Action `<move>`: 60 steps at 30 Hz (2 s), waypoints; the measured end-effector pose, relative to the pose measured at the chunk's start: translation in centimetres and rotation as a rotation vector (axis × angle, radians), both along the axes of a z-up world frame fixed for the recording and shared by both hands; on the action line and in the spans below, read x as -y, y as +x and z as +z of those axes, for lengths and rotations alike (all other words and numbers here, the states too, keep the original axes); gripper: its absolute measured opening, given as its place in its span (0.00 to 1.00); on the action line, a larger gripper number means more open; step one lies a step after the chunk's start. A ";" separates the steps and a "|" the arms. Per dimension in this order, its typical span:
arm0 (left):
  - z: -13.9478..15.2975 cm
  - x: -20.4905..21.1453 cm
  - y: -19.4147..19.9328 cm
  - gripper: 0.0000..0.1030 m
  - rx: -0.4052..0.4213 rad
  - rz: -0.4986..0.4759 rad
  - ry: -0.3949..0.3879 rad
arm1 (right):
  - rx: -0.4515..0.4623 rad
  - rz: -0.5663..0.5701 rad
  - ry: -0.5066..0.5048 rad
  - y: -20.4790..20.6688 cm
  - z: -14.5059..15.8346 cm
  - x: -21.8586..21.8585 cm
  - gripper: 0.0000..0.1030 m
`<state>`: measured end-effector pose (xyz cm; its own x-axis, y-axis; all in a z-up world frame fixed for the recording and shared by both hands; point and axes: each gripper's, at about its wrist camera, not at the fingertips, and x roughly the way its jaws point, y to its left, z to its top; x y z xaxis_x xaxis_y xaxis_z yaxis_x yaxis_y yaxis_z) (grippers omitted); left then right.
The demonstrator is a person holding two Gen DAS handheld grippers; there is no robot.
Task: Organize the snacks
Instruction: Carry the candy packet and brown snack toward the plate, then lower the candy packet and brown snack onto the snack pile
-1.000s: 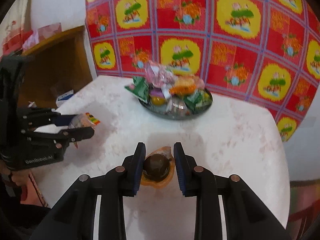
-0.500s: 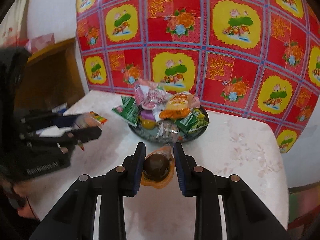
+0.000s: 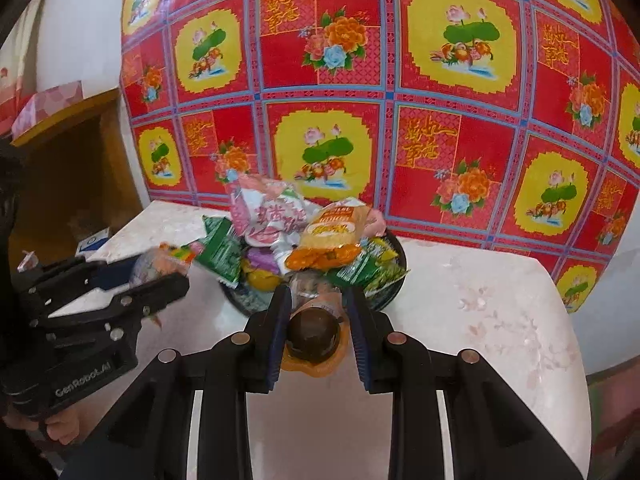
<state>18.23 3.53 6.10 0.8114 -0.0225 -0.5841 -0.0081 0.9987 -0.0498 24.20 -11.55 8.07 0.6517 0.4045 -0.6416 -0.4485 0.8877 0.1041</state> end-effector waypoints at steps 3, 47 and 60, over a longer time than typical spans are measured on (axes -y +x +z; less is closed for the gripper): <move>0.2 -0.4 -0.1 0.35 0.007 0.023 0.002 | 0.003 -0.010 0.008 0.6 -0.1 0.1 0.29; 0.0 3.5 4.9 0.36 0.020 -0.311 0.174 | -0.148 -0.006 0.131 11.4 -0.9 2.6 0.30; -0.9 3.1 6.6 0.37 -0.078 -0.268 0.172 | -0.240 -0.063 0.153 12.7 -3.2 3.1 0.30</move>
<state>24.80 0.38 5.23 0.7429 -0.1242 -0.6577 0.2586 0.9596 0.1108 36.91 -14.68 4.92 0.5157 0.4719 -0.7151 -0.3394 0.8789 0.3352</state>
